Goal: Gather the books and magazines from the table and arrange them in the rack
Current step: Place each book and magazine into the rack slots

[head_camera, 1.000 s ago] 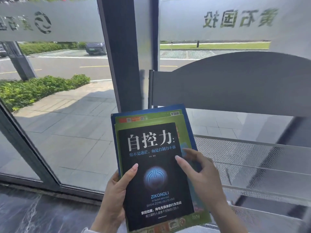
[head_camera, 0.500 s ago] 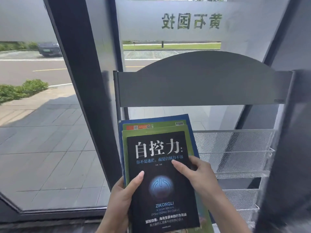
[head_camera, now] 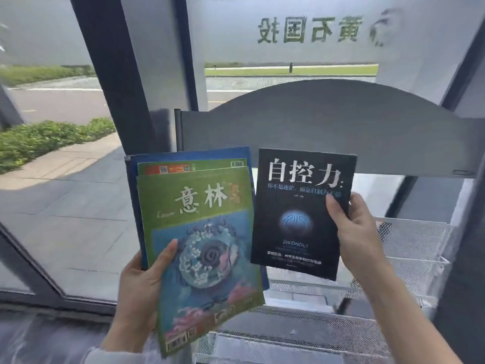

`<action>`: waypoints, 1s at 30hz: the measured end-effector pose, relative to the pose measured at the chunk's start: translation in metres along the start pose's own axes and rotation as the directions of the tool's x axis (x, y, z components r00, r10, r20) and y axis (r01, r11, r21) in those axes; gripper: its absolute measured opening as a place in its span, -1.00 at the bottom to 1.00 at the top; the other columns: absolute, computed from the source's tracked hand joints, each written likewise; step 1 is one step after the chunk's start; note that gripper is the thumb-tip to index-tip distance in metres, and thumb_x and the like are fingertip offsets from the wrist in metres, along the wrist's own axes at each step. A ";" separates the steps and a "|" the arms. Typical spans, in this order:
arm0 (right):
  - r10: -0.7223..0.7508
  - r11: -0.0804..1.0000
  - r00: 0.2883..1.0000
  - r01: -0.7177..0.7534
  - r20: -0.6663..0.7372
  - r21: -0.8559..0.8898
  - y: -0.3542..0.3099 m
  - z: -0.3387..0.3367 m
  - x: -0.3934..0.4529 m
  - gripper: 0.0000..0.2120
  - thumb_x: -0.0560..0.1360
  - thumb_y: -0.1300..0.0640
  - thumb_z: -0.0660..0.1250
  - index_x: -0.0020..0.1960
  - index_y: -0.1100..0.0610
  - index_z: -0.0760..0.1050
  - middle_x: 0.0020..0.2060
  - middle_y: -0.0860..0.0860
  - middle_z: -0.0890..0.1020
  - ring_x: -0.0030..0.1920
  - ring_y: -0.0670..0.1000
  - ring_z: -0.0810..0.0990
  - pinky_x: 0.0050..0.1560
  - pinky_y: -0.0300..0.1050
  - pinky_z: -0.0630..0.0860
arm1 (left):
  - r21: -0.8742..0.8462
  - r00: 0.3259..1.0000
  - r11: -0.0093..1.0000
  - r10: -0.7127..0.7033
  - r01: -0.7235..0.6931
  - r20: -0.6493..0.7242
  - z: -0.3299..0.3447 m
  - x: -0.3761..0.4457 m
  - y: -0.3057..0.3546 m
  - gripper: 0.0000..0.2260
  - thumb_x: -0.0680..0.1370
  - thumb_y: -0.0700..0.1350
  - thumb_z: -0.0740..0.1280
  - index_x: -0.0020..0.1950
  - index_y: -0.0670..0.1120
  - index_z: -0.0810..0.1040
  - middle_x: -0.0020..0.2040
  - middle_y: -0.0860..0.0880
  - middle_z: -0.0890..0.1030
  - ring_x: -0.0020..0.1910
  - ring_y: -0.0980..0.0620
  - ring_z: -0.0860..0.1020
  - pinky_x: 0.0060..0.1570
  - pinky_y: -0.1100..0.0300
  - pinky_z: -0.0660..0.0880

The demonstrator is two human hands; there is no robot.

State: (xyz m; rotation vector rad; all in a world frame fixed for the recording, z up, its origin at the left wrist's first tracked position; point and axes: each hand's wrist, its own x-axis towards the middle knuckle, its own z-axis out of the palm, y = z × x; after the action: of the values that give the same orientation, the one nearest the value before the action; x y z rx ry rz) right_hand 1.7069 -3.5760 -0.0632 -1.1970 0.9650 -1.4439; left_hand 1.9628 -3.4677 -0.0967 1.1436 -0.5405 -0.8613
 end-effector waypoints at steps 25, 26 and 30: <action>-0.280 0.738 0.960 0.209 -0.009 -0.642 0.118 -0.018 0.073 -0.72 0.45 0.07 0.34 0.02 0.29 0.55 -0.10 0.22 0.61 -0.35 0.09 0.47 -0.37 -0.24 0.31 | 0.205 0.908 0.961 0.246 -0.184 -0.339 0.005 -0.025 -0.003 -0.57 0.03 0.22 0.55 -0.19 0.08 0.68 -0.18 0.06 0.72 -0.01 -0.13 0.63 0.09 -0.12 0.49; -0.273 0.706 0.962 0.199 -0.001 -0.679 0.120 -0.023 0.071 -0.73 0.44 0.09 0.35 -0.03 0.31 0.55 -0.14 0.23 0.59 -0.36 0.08 0.44 -0.40 -0.27 0.25 | 0.192 0.912 0.967 0.228 -0.170 -0.341 0.005 -0.024 -0.004 -0.50 -0.02 0.26 0.55 -0.18 0.07 0.67 -0.16 0.04 0.72 0.00 -0.14 0.63 0.10 -0.14 0.49; -0.221 0.601 0.973 0.194 0.072 -0.775 0.131 -0.038 0.064 -0.76 0.44 0.08 0.35 -0.17 0.29 0.54 -0.31 0.14 0.56 -0.36 0.09 0.43 -0.43 -0.26 0.21 | 0.128 0.941 0.985 0.152 -0.118 -0.301 0.007 -0.021 -0.011 -0.42 -0.11 0.25 0.57 -0.17 0.05 0.68 -0.17 0.02 0.72 -0.09 -0.08 0.67 -0.07 -0.09 0.59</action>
State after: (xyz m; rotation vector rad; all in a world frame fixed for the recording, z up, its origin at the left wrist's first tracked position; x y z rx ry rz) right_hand 1.6931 -3.6654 -0.1845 -1.9817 1.6149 -1.2215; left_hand 1.9419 -3.4568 -0.1036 1.2973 -0.4027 -0.5242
